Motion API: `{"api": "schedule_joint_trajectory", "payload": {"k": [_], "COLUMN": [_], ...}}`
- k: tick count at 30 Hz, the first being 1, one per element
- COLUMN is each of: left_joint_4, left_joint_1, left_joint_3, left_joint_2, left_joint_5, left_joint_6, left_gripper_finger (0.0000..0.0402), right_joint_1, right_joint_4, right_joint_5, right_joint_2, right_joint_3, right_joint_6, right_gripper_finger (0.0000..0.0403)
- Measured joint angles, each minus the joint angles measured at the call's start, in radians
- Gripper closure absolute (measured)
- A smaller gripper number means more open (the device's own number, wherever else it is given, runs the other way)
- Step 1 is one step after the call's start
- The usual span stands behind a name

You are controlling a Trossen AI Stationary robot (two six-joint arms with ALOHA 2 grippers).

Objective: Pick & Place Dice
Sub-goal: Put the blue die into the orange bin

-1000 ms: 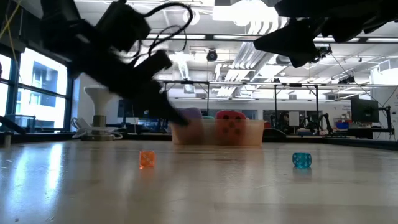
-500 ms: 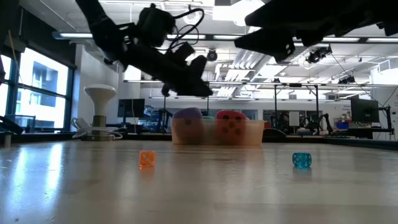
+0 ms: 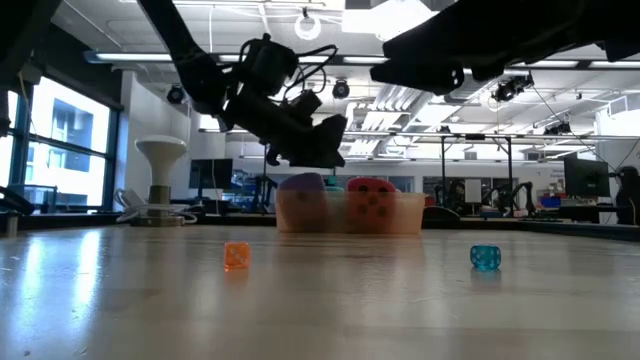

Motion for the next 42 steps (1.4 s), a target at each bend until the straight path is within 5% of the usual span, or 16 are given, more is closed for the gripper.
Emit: {"api": "schedule_joint_trajectory", "payload": {"k": [5, 15, 21, 28, 42], "left_joint_4": [0.016, 0.003, -0.136, -0.372, -0.696], "left_joint_1": [0.013, -0.041, -0.191, -0.439, -0.773], "left_joint_3": [0.0, 0.0, 0.0, 0.0, 0.0], "left_joint_2": [0.0, -0.033, -0.13, -0.272, -0.376], "left_joint_5": [0.002, -0.015, -0.178, -0.21, -0.149], "left_joint_6": [0.0, 0.12, 0.318, 0.356, 0.11], "left_gripper_finger": [0.0228, 0.0219, 0.0219, 0.0218, 0.0218], "right_joint_1": [0.0, 0.001, 0.018, 0.036, 0.042], "right_joint_4": [-0.009, -0.011, -0.069, -0.076, -0.065], "right_joint_5": [0.0, 0.0, 0.0, -0.003, -0.036], "right_joint_2": [0.0, 0.0, 0.0, 0.0, 0.0], "right_joint_3": [0.0, 0.0, 0.0, 0.0, 0.002], "right_joint_6": [0.0, 0.001, 0.035, 0.083, 0.254], "right_gripper_finger": [0.0128, 0.0128, 0.0128, 0.0128, 0.0128]}}
